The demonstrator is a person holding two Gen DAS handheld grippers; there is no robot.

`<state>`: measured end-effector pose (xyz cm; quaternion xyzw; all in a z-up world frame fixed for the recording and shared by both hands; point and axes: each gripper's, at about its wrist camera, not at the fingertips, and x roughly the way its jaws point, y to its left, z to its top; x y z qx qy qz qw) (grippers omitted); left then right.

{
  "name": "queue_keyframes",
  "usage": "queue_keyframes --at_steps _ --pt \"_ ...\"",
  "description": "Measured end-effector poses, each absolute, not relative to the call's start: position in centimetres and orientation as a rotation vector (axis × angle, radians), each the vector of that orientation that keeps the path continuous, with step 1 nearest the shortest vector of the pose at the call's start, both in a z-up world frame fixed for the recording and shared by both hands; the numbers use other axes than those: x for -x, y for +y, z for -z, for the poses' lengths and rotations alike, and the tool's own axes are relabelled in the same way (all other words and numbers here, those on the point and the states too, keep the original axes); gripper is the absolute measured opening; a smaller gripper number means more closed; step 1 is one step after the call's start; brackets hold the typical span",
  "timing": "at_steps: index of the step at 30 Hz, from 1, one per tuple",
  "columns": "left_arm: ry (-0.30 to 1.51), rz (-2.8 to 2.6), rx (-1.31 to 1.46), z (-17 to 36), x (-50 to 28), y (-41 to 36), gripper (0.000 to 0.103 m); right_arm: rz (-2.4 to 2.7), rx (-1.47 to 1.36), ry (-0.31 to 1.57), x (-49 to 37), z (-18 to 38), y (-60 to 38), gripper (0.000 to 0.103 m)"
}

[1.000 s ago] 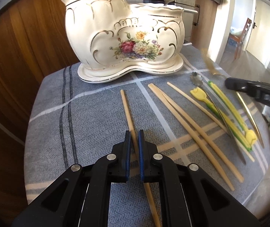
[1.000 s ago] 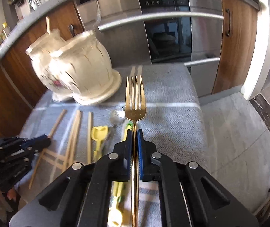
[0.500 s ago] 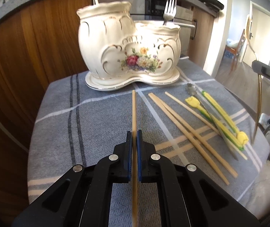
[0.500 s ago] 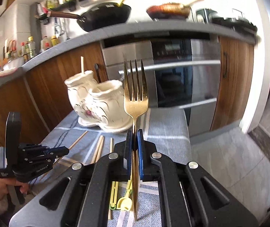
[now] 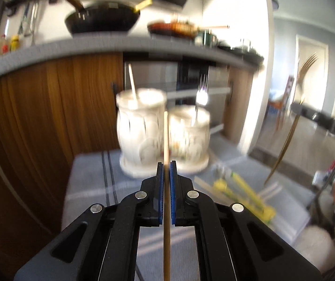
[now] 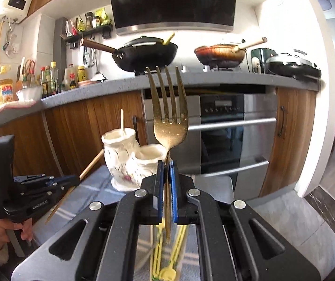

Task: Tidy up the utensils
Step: 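Lower the chopstick into the holder with the left tool while the right tool lowers the gold fork in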

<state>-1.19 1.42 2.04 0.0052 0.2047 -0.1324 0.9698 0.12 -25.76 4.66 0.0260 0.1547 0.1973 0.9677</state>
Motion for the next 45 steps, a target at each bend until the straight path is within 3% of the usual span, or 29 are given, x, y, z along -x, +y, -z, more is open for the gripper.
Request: queue_keyframes --at_steps 9,16,29,45 --pt "0.214 0.32 0.139 -8.7 -4.9 4.2 0.005 -0.46 -0.159 0.265 -5.5 -10.0 -24.5 0.005" --pt "0.175 0.362 0.259 -10.1 -12.0 4.9 0.005 -0.487 -0.218 0.252 -10.3 -12.1 -22.6 0.005" --pt "0.118 0.253 0.281 -8.1 -16.6 4.2 0.005 -0.414 -0.327 0.37 -16.5 -8.0 -21.6 0.005" --pt "0.225 0.195 0.175 -5.1 -11.6 5.8 0.005 -0.374 -0.265 0.499 -17.3 -3.0 -20.8 0.005"
